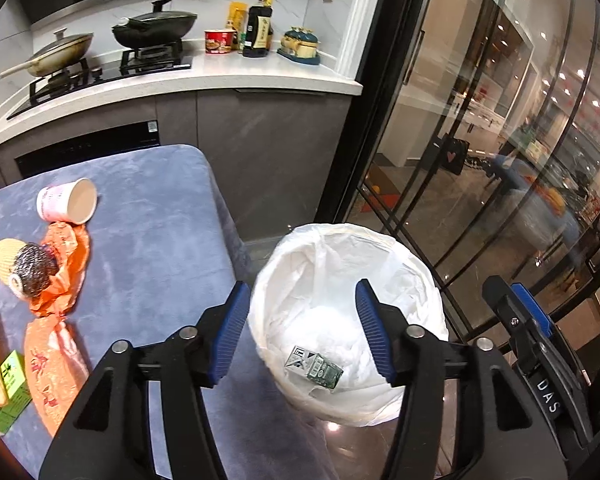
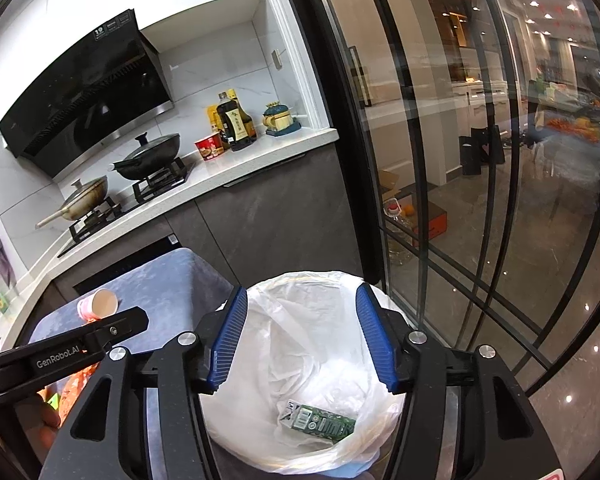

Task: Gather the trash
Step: 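Open both grippers to drop the tissue and carton into the bin, then move both grippers back over the remaining trash on the table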

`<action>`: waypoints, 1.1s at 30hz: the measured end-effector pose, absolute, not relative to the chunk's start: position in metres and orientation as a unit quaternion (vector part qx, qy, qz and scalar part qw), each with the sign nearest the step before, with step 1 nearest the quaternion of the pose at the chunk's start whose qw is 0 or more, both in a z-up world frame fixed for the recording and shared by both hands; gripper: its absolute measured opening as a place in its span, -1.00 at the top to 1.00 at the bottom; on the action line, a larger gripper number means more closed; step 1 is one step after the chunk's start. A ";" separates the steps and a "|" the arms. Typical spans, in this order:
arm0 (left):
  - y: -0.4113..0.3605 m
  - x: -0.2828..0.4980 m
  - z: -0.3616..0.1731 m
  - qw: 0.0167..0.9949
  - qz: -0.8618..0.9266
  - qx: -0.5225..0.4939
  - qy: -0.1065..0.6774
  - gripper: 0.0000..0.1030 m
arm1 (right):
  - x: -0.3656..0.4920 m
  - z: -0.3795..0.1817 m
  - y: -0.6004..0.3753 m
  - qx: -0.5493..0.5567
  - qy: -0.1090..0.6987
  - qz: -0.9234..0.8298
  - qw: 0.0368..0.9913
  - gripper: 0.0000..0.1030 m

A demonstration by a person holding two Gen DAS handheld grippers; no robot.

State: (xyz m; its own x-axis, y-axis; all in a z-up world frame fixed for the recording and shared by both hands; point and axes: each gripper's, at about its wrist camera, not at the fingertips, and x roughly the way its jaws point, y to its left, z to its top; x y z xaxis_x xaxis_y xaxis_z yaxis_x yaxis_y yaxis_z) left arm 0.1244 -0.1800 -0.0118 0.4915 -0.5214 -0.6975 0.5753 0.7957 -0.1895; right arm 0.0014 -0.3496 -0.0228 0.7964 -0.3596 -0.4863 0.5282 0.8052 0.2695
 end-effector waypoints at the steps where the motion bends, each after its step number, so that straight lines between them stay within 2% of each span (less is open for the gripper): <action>1: -0.176 0.124 -0.010 0.864 -0.316 0.031 0.391 -0.03 | 0.002 -0.022 -0.346 0.198 0.210 -0.238 0.927 -0.09; 13: -0.125 0.126 0.000 0.879 -0.284 0.007 0.384 -0.06 | 0.007 -0.009 -0.309 0.172 0.207 -0.210 0.940 -0.12; 17: -0.102 0.127 0.003 0.885 -0.270 -0.003 0.380 -0.19 | 0.009 -0.005 -0.292 0.164 0.204 -0.199 0.944 -0.22; 20: -0.082 0.129 0.004 0.890 -0.253 -0.009 0.378 -0.21 | 0.013 -0.002 -0.277 0.158 0.207 -0.186 0.948 -0.23; 26: -0.033 0.138 0.001 0.901 -0.206 -0.036 0.379 -0.46 | 0.025 -0.002 -0.246 0.142 0.218 -0.157 0.953 -0.23; 33: 0.027 0.149 -0.008 0.906 -0.154 -0.059 0.389 -0.53 | 0.042 -0.005 -0.203 0.128 0.231 -0.122 0.957 -0.32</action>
